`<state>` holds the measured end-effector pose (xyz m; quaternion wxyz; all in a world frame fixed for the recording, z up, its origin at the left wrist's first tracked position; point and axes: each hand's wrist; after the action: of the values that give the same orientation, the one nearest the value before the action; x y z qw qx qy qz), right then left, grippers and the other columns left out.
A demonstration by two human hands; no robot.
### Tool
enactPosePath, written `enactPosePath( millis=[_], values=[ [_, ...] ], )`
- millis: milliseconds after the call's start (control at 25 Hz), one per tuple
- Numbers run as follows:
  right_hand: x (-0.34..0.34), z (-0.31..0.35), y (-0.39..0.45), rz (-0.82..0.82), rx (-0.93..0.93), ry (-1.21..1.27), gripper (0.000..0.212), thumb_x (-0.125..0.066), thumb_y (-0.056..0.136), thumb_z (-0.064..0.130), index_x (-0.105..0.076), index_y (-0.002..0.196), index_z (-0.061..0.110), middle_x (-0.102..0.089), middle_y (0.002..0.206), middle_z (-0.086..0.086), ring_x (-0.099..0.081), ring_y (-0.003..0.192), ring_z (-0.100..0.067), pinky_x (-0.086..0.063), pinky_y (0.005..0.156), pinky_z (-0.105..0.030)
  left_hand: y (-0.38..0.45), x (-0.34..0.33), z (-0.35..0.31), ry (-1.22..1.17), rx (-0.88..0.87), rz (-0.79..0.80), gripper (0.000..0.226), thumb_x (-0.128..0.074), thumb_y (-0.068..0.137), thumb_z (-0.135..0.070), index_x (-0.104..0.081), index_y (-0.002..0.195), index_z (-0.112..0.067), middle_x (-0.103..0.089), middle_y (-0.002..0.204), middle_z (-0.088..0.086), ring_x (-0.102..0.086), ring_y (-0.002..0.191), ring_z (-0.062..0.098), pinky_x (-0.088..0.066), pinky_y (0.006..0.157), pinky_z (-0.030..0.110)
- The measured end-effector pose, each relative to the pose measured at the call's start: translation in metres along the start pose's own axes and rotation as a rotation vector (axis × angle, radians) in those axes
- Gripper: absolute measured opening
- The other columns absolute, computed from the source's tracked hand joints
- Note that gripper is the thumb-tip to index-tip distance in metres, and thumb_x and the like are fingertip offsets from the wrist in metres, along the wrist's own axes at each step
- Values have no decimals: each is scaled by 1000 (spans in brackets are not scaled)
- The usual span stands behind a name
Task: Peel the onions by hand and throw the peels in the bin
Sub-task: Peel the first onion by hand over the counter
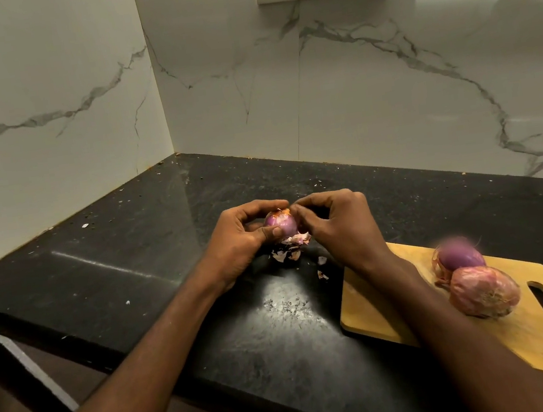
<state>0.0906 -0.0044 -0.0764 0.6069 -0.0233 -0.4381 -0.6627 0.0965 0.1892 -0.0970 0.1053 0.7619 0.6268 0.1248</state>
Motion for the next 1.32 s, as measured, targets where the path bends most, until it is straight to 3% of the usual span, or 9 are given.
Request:
enactPosePath(
  millis=[280, 440, 880, 1040, 1120, 1320],
  values=[
    [-2, 2, -4, 38, 74, -123, 5, -81, 87, 17, -79, 91, 16, -75, 84, 4, -69, 75, -4, -63, 71, -31, -2, -3, -2, 46, 17, 5, 44, -76, 82, 13, -73, 121, -7, -77, 115, 7, -77, 101, 25, -63, 87, 38],
    [-6, 5, -5, 39, 35, -209, 14, -82, 85, 22, -68, 87, 19, -68, 81, 6, -63, 73, -7, -55, 67, -25, -1, -4, -1, 51, 24, 11, 44, -76, 81, 15, -73, 120, -6, -78, 112, 10, -77, 99, 26, -63, 86, 37],
    [-10, 1, -4, -2, -55, -100, 14, -84, 80, 20, -71, 77, 21, -68, 74, 8, -66, 70, -7, -60, 66, -31, -4, -2, -4, 1, 27, 52, 47, -81, 79, 7, -72, 123, -8, -77, 115, 11, -77, 102, 30, -63, 89, 43],
    [-8, 0, -3, -35, -66, -10, 5, -78, 89, 19, -79, 93, 20, -74, 85, 8, -69, 78, -4, -62, 72, -28, -3, -2, -4, -15, 19, 20, 47, -79, 79, 12, -72, 122, -6, -77, 115, 10, -77, 101, 29, -63, 88, 39],
    [-5, 1, -2, -10, -60, 40, 16, -77, 92, 21, -80, 107, 19, -77, 94, 9, -71, 85, 0, -62, 77, -23, -4, 0, -4, -23, 12, -6, 46, -78, 80, 13, -72, 122, -6, -77, 114, 10, -77, 100, 30, -63, 88, 39],
    [-3, -1, -3, 22, -39, 46, 18, -81, 89, 16, -82, 106, 15, -79, 93, 5, -73, 81, -1, -63, 75, -27, -4, -2, -6, -16, 19, -23, 45, -82, 77, 11, -73, 119, -6, -79, 110, 9, -78, 97, 29, -63, 87, 37]
  ],
)
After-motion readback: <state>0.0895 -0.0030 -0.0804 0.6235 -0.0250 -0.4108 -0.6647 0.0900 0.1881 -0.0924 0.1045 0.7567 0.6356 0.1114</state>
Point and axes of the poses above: each hand's wrist, its own y-axis towards the middle knuckle, its own x-axis out of the back of the hand, z = x × y
